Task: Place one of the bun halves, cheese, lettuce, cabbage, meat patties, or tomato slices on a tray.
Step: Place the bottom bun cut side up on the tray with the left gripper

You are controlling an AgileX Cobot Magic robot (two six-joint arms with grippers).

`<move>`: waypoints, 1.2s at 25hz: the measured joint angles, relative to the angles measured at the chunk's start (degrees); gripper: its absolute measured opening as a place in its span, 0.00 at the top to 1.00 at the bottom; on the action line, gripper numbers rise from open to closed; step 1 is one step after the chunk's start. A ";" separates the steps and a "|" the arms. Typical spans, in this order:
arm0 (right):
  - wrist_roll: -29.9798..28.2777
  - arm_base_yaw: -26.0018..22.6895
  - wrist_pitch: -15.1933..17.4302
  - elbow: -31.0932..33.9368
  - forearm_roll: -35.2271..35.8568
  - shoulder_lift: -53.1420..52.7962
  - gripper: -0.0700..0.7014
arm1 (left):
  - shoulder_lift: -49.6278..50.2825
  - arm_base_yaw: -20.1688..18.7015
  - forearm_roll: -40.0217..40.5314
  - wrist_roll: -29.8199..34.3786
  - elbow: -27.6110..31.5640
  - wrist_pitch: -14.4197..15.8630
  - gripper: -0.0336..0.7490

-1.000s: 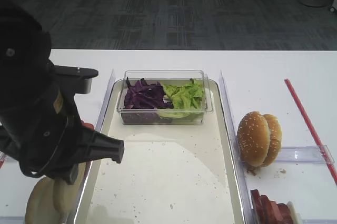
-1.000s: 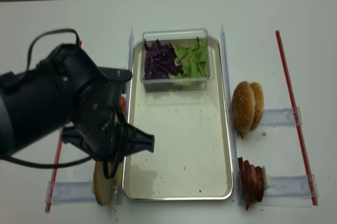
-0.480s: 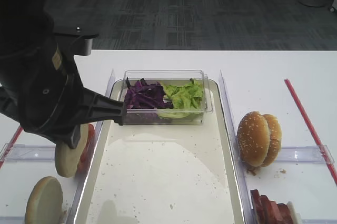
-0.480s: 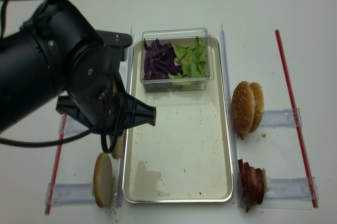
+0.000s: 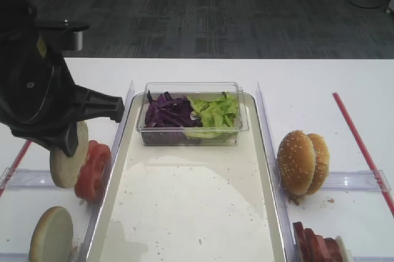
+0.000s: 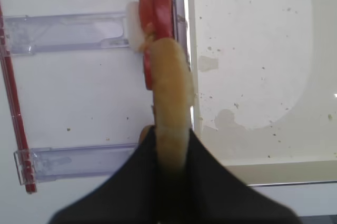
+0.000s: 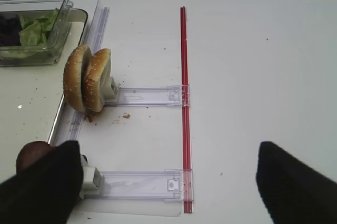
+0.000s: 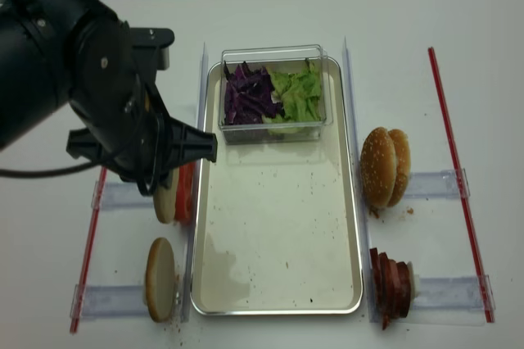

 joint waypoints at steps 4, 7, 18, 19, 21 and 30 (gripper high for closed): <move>0.00 0.00 0.00 0.00 0.00 0.00 0.03 | 2.54 1.43 -0.45 2.32 0.00 -0.98 0.91; 0.00 0.00 0.00 0.00 0.00 0.00 0.03 | 2.84 1.44 -0.66 3.09 -0.28 -2.07 0.92; 0.00 0.00 0.00 0.00 0.00 0.00 0.03 | 2.84 1.44 -20.81 16.53 -0.63 -9.17 0.92; 0.00 0.00 0.00 0.00 0.00 0.00 0.03 | 2.84 1.44 -23.27 18.53 -0.63 -10.26 0.92; 0.00 0.00 0.00 0.00 0.00 0.00 0.03 | 2.93 1.44 -29.16 23.16 -0.63 -11.94 0.92; 0.00 0.00 0.00 0.00 0.00 0.00 0.03 | 2.97 1.44 -44.50 36.11 -0.63 -14.10 0.92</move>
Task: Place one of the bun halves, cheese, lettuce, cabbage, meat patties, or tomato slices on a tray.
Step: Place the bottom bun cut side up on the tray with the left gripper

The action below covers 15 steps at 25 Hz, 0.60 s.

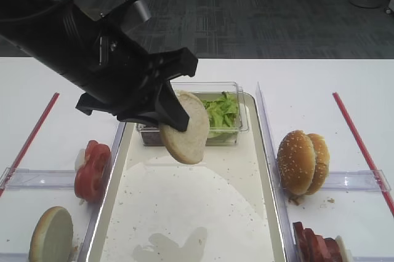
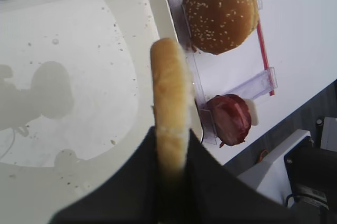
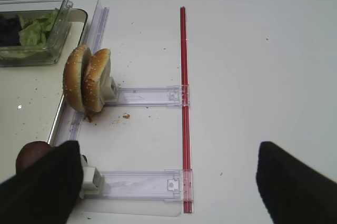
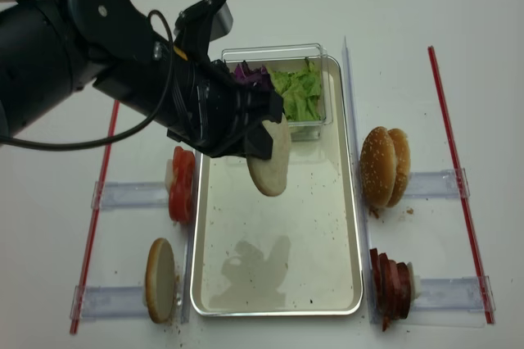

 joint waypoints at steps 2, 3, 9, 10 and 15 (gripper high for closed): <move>0.00 0.00 0.00 0.00 0.00 0.00 0.03 | 0.09 0.00 -0.83 0.50 0.00 -0.12 0.92; 0.00 0.00 0.00 0.00 0.00 0.00 0.03 | 0.09 0.00 -0.94 0.62 0.00 -0.11 0.92; 0.00 0.00 0.00 0.00 -0.05 0.00 0.03 | 4.27 0.00 -1.91 0.87 0.00 0.10 0.92; 0.00 0.00 0.00 0.00 -0.05 0.00 0.03 | 5.37 0.00 -2.30 1.20 0.00 0.10 0.92; 0.00 0.00 0.00 0.00 -0.05 0.00 0.03 | 9.81 0.00 -2.54 2.50 0.00 -0.54 0.92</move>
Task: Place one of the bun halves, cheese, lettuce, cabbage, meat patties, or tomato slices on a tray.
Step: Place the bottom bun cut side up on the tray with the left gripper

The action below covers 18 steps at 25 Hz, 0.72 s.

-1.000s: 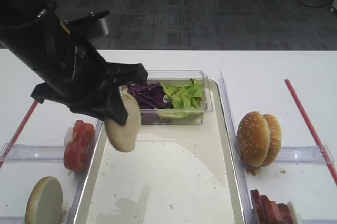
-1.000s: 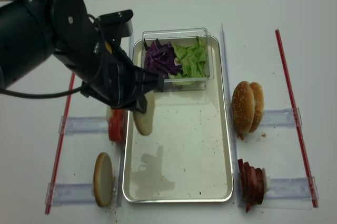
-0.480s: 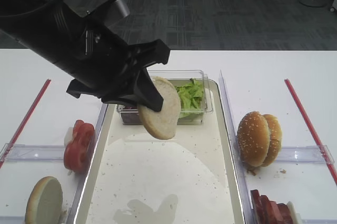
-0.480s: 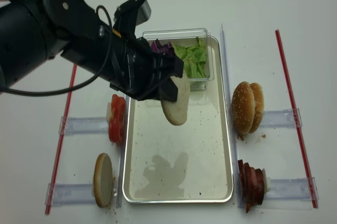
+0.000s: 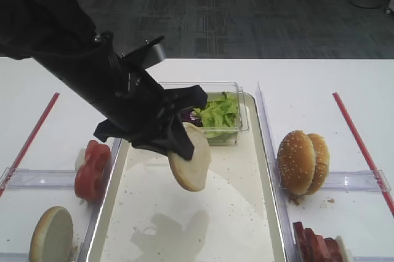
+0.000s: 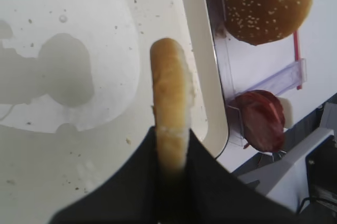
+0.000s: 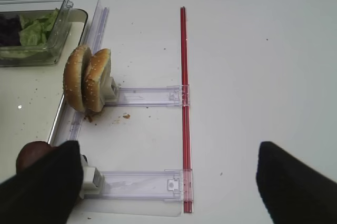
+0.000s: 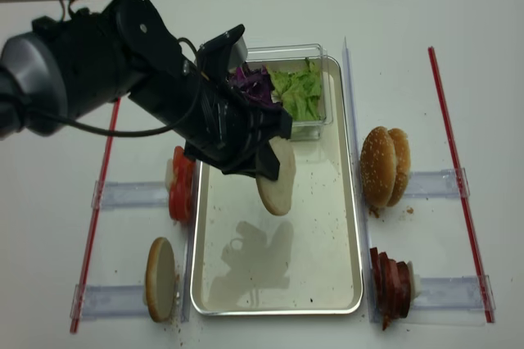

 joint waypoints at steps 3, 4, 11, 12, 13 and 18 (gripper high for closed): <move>0.00 0.00 0.00 0.00 0.00 0.00 0.03 | 2.54 0.00 -0.11 1.10 0.00 -0.49 0.92; 0.00 0.00 0.00 0.00 0.00 0.00 0.03 | 3.31 0.00 -0.11 1.65 0.00 -0.62 0.92; 0.00 0.00 0.00 0.00 0.00 0.00 0.03 | 8.97 0.00 -1.16 4.88 0.00 -1.99 0.92; 0.00 0.00 0.00 0.00 0.00 0.00 0.03 | 9.56 0.00 -1.31 5.30 0.00 -2.11 0.92; 0.00 0.00 0.00 0.00 0.00 0.00 0.03 | 10.03 0.00 -1.40 5.52 0.00 -2.26 0.92; 0.00 0.00 0.00 0.00 0.00 0.00 0.03 | 10.53 0.00 -1.75 6.84 0.00 -2.63 0.92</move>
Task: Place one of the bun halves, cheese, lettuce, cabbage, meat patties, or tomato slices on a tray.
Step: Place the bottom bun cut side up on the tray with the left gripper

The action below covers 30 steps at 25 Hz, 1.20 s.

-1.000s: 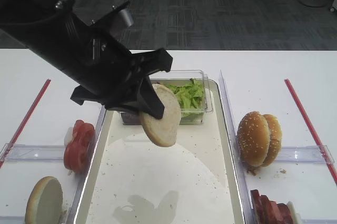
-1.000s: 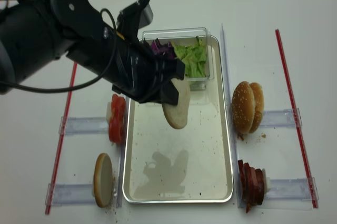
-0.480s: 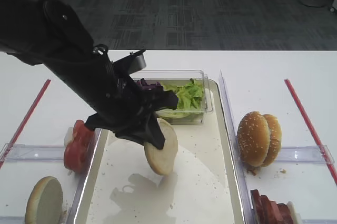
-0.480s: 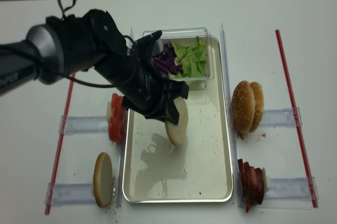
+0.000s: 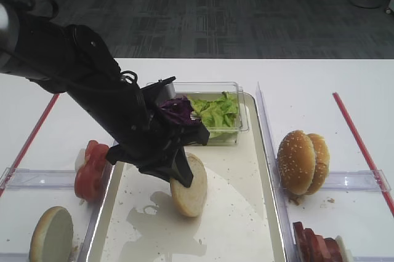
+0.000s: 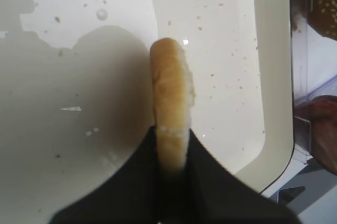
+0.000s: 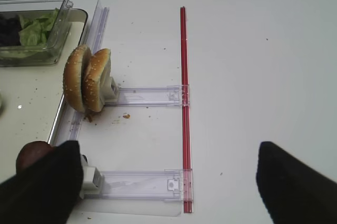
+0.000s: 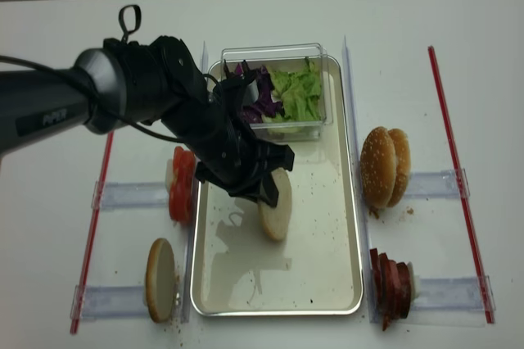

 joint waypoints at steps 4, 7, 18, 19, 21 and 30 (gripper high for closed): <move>0.00 0.00 0.00 0.00 0.00 0.00 0.03 | 0.49 0.00 -0.24 0.04 0.00 0.00 0.90; 0.00 0.00 0.00 0.00 0.00 0.00 0.03 | 0.49 0.00 -0.56 0.04 0.00 0.00 0.79; 0.00 0.00 0.11 0.00 0.00 0.00 0.03 | 0.49 0.00 -0.77 -1.03 0.00 0.00 0.23; 0.00 0.00 0.11 0.00 0.00 0.00 0.03 | 0.49 0.00 -0.77 -1.03 0.00 0.00 0.23; 0.00 0.00 0.11 0.00 0.00 0.00 0.03 | 0.49 0.00 -0.77 -1.03 0.00 0.00 0.22; 0.00 0.00 0.11 0.00 0.00 0.00 0.03 | 0.49 0.56 -0.09 -1.24 0.00 0.00 0.18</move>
